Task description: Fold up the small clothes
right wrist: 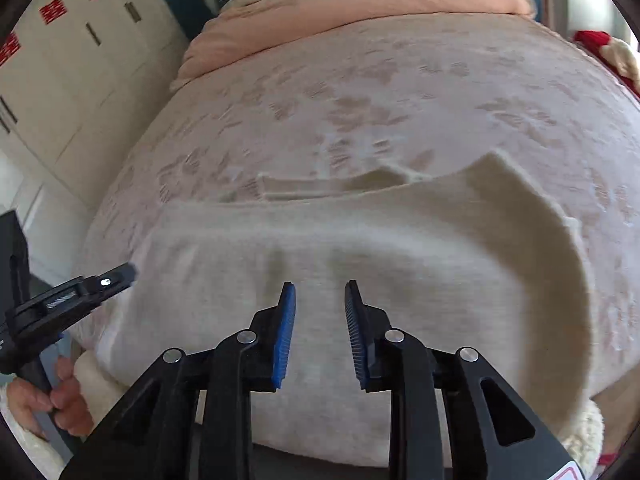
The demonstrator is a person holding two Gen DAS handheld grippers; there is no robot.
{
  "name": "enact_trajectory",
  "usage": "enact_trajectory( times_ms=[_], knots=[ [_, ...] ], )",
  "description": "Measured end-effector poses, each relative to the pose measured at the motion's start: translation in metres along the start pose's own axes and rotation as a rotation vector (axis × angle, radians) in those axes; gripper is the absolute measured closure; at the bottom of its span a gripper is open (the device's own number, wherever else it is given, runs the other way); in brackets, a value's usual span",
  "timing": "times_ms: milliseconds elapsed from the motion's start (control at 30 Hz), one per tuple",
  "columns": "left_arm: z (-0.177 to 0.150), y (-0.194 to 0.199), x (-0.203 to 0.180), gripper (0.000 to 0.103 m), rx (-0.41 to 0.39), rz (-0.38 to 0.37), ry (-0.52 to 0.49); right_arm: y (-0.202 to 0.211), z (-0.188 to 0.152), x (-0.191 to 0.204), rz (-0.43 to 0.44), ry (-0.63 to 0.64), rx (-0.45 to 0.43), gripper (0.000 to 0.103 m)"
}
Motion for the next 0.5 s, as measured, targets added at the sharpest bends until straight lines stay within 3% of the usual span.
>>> enact_trajectory(
  times_ms=[67,100,167,233,300,333,400,500],
  knots=[
    [-0.013,-0.031,-0.001,0.082,0.067,0.044,-0.015,-0.036,-0.005,0.021,-0.003,0.045,0.067,0.081],
    [-0.016,-0.038,0.003,0.082,0.064,0.056,-0.012,-0.050,-0.009,0.022,-0.026,0.064,0.103,0.087],
    [-0.017,-0.032,0.013,0.082,0.044,0.015,0.015,-0.052,-0.012,0.008,-0.026,0.062,0.093,0.093],
    [-0.016,-0.017,0.030,0.082,0.033,0.019,0.049,-0.032,-0.010,-0.030,-0.057,-0.027,0.070,0.094],
    [-0.016,-0.006,0.062,0.083,0.015,0.080,0.087,-0.004,-0.019,-0.083,-0.151,-0.113,0.033,0.094],
    [-0.018,-0.004,0.080,0.084,0.023,0.075,0.125,0.007,-0.026,-0.113,-0.194,-0.166,0.029,0.094],
    [-0.025,0.000,0.108,0.089,0.036,-0.023,0.233,0.027,-0.049,-0.172,-0.258,-0.284,0.030,0.100],
    [-0.030,0.019,0.125,0.092,0.010,-0.076,0.333,0.053,-0.075,-0.218,-0.274,-0.426,0.024,0.103]
  ],
)
Point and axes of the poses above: each gripper's, at about its wrist camera, not at the fingertips, and y roughly against the way its jaws point, x to its left, z to its top, the point moved 6 cm from there along -y, roughly the way its jaws point, and after that the axes turned 2 degrees about y, right-handed, at the moved point
